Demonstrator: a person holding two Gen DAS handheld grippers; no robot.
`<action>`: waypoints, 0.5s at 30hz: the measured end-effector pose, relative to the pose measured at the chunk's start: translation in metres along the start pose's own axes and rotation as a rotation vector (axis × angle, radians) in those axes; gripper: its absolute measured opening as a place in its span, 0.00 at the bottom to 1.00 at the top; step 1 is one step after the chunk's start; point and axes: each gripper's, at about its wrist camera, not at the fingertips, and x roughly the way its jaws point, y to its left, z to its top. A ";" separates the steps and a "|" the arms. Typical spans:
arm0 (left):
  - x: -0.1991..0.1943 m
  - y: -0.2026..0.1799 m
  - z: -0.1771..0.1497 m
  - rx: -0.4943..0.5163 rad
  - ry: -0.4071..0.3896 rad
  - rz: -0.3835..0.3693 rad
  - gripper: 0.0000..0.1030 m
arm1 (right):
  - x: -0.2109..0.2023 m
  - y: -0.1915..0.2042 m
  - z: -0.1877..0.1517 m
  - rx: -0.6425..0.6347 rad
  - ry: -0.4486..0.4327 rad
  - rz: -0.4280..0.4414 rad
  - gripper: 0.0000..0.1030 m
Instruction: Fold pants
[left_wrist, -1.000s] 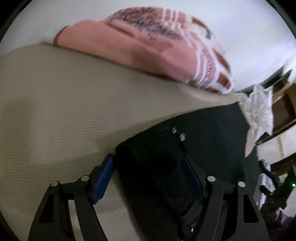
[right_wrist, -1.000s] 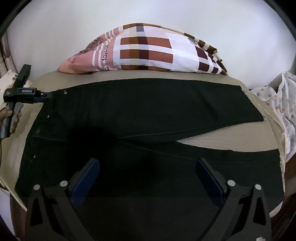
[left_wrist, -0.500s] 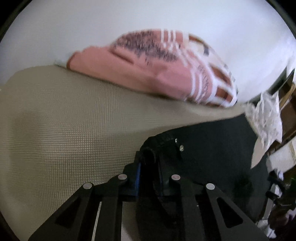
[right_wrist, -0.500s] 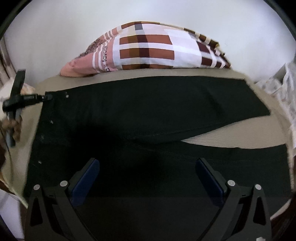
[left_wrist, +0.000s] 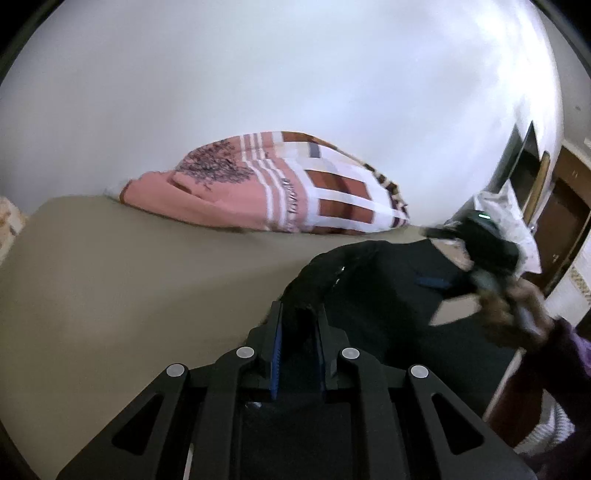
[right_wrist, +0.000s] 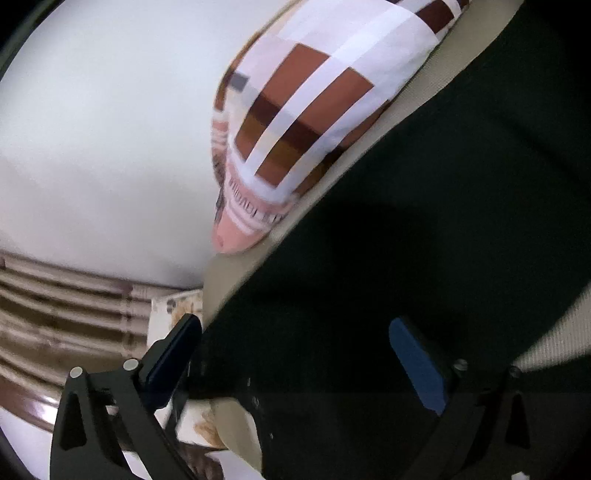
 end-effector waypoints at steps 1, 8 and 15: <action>-0.003 -0.004 -0.005 -0.005 0.002 -0.005 0.14 | 0.007 -0.004 0.010 0.022 0.005 0.006 0.96; -0.008 -0.022 -0.026 -0.051 0.037 -0.017 0.14 | 0.044 -0.023 0.036 0.056 0.059 -0.056 0.08; -0.032 -0.019 -0.035 -0.084 0.073 -0.003 0.15 | -0.013 -0.003 -0.025 -0.087 -0.038 -0.082 0.07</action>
